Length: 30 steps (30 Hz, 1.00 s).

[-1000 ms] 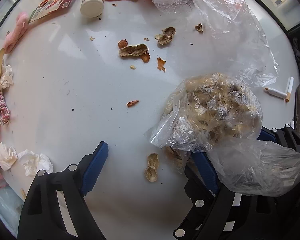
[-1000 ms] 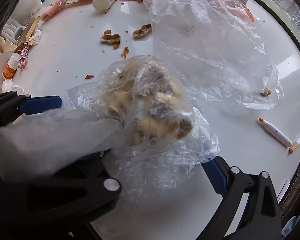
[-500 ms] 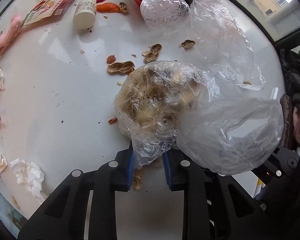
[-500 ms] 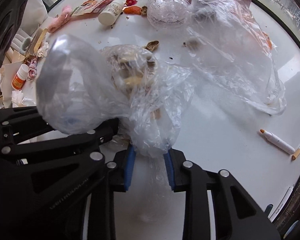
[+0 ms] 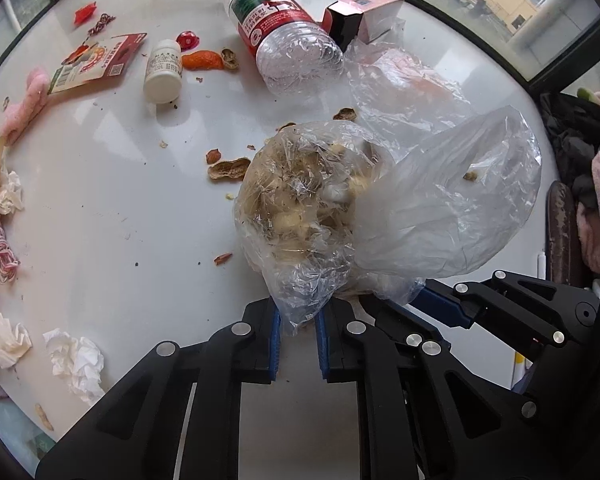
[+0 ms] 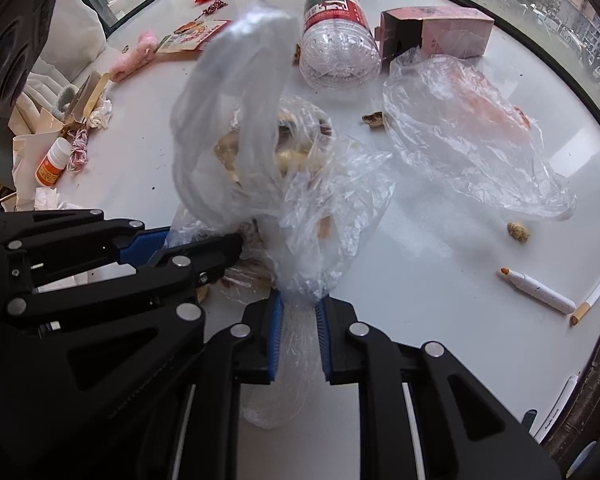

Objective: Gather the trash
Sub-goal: 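Lift the peanut-shell bag with both grippers and carry it over the bin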

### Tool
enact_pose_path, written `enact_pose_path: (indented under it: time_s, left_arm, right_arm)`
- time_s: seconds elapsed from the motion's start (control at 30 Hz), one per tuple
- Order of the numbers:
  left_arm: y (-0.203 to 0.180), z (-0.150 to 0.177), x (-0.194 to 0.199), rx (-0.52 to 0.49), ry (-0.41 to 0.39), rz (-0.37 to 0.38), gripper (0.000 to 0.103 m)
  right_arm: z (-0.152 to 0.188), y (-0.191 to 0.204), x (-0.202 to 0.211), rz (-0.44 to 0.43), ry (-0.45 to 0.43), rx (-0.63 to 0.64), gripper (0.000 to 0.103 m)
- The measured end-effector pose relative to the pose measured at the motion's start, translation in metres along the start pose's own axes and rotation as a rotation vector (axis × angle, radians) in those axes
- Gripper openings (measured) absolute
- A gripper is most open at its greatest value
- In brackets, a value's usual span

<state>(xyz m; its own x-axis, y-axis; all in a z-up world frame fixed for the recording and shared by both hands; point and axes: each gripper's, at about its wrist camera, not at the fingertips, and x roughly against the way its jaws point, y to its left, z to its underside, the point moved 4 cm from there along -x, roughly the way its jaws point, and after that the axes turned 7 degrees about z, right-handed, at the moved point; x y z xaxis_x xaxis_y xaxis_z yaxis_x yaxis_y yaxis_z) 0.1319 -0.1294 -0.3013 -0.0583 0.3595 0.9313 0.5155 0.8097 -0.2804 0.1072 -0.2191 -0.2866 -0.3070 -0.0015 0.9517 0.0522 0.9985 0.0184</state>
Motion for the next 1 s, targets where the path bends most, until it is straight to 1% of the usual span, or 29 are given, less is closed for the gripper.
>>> enact_pose_path:
  time_s: [0.17, 0.3, 0.33, 0.63, 0.83, 0.9, 1.0]
  left_arm:
    - [-0.001, 0.004, 0.017, -0.018, -0.052, -0.002, 0.013]
    - [-0.005, 0.014, 0.032, -0.016, -0.098, -0.004, 0.013]
    - [-0.006, 0.016, 0.036, -0.014, -0.111, -0.005, 0.013]
    - [-0.015, 0.042, 0.079, 0.014, -0.243, -0.047, 0.013]
    - [-0.007, 0.065, 0.11, 0.081, -0.344, -0.091, 0.013]
    - [0.001, 0.077, 0.122, 0.124, -0.375, -0.116, 0.013]
    - [0.017, 0.102, 0.144, 0.203, -0.424, -0.163, 0.012]
  right_arm:
    - [-0.001, 0.002, 0.013, 0.011, -0.048, 0.023, 0.016]
    - [-0.005, 0.008, 0.025, 0.025, -0.086, 0.046, 0.016]
    - [-0.003, 0.004, 0.03, 0.025, -0.097, 0.055, 0.016]
    - [0.006, 0.02, 0.068, 0.02, -0.198, 0.138, 0.016]
    - [0.013, 0.046, 0.091, 0.001, -0.279, 0.248, 0.016]
    - [0.016, 0.061, 0.099, -0.018, -0.303, 0.295, 0.016]
    - [0.025, 0.09, 0.109, -0.058, -0.34, 0.376, 0.016]
